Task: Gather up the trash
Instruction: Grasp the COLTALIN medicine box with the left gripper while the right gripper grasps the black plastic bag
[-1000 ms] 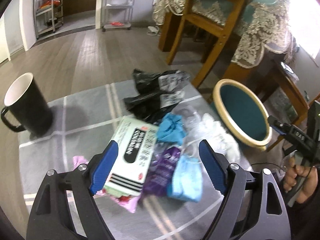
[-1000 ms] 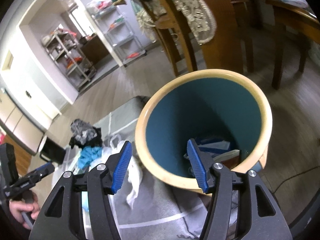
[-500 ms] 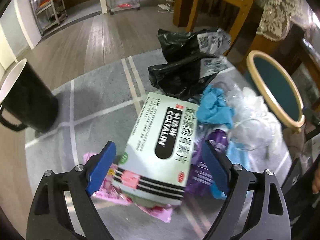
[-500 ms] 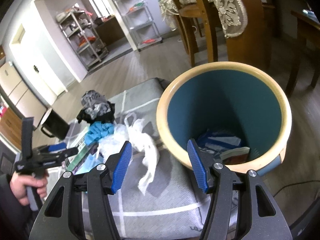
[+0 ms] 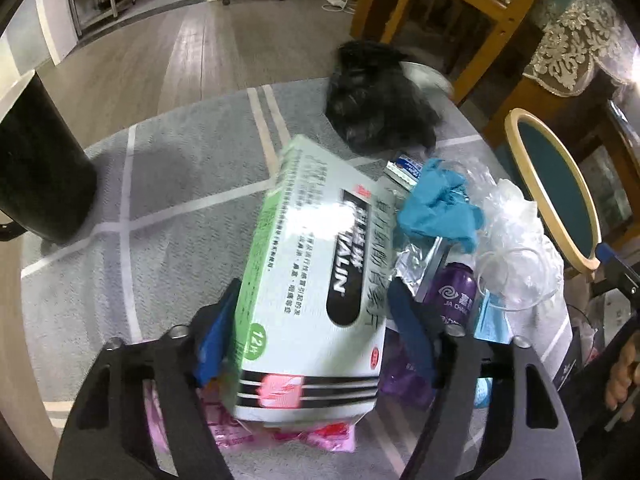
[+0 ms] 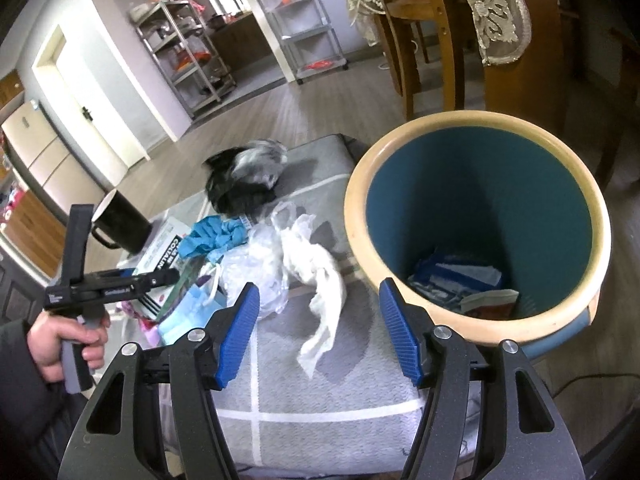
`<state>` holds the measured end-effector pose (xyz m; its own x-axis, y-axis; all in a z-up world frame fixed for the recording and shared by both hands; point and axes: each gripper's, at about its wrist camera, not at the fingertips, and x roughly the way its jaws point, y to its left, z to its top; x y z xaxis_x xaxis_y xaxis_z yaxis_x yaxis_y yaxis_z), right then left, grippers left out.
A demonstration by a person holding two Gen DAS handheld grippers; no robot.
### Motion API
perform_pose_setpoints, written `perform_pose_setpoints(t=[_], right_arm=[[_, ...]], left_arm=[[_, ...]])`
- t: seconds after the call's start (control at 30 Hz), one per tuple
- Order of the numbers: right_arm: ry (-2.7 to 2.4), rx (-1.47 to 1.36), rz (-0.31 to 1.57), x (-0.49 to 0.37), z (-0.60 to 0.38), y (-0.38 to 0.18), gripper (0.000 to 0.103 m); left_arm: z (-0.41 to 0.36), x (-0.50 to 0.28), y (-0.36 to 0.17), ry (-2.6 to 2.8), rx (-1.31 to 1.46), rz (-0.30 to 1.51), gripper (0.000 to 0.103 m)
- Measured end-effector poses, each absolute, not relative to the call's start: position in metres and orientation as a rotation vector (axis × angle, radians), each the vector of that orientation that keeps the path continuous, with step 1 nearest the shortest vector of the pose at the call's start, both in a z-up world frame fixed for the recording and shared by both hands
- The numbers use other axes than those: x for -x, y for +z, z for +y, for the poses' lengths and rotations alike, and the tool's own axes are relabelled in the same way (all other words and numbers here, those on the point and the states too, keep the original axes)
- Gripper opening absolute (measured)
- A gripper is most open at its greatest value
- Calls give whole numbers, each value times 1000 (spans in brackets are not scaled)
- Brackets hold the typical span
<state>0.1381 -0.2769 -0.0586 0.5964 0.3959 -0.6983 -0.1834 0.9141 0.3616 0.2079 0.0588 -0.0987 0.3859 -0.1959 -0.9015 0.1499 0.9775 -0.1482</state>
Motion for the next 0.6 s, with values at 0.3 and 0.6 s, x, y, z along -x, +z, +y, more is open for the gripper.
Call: perform_pose_setpoints(t=[0.3,0.6], right_arm=[[340,-275,874,-137,-279,-61,64],[344,-275,870,-137,-279,-60,64]], left_arm=[[59,-196,-91,-250,44,1154,50],[54,-205,-90,-222,-27,1144,72]])
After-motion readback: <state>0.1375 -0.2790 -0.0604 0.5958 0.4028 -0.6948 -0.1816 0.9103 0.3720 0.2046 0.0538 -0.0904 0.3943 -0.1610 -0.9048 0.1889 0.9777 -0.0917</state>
